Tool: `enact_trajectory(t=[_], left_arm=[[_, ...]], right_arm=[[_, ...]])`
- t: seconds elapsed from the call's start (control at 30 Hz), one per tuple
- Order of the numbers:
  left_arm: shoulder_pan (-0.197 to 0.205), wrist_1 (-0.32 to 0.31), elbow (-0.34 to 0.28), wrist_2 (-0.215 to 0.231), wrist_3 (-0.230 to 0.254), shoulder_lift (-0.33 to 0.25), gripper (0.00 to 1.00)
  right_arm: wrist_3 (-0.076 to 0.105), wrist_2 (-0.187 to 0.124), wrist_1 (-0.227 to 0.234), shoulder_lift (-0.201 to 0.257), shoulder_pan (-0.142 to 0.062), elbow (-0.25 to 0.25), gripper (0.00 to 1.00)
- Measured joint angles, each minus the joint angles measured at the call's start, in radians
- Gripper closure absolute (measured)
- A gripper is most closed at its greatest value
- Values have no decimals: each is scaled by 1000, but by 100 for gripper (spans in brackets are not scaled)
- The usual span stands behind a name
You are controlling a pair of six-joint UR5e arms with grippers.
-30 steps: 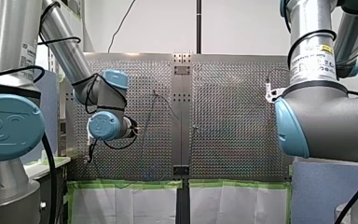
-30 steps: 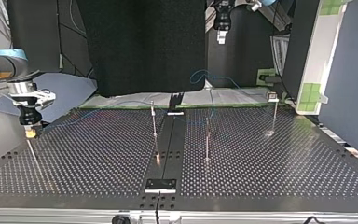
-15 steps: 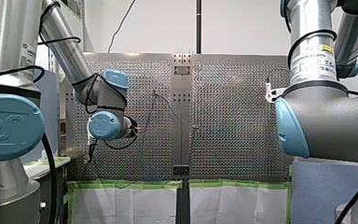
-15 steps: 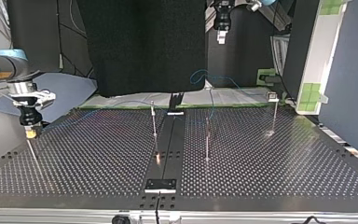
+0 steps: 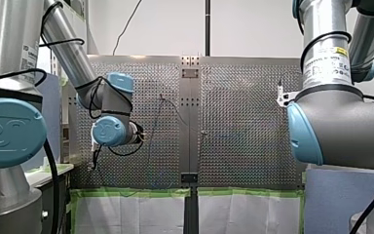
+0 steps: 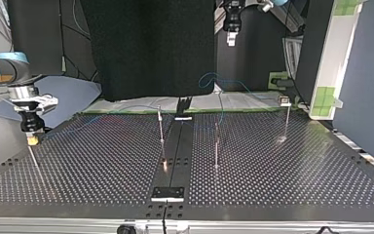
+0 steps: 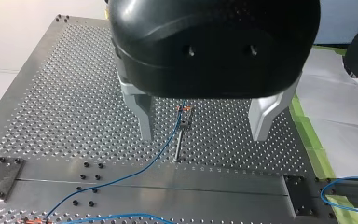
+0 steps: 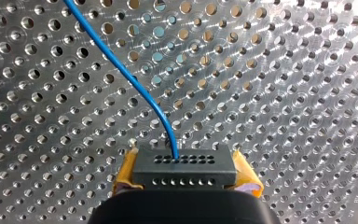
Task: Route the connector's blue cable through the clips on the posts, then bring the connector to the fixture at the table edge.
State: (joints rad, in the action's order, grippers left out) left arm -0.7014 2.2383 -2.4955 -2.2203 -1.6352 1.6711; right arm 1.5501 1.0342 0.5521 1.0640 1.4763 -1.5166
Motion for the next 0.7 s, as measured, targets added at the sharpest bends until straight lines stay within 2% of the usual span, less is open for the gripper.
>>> enact_trajectory(t=[0.27,0.33,0.37,0.4,0.43,0.47,0.57,0.7], left_arm=[[0,0,0,0,0,0,0],[0,0,0,0,0,0,0],[0,0,0,0,0,0,0],[0,0,0,0,0,0,0],[0,0,0,0,0,0,0],[0,0,0,0,0,0,0],[0,0,0,0,0,0,0],[0,0,0,0,0,0,0]], right_arm=[[9,7,-1,0,1,1,100],[10,15,-1,0,1,1,75],[10,19,-1,0,1,2,53],[10,23,-1,-1,1,2,53],[10,26,-1,-1,1,2,41],[9,29,-1,-1,1,2,41],[6,42,0,-1,0,2,2],[5,56,0,-3,1,3,0]])
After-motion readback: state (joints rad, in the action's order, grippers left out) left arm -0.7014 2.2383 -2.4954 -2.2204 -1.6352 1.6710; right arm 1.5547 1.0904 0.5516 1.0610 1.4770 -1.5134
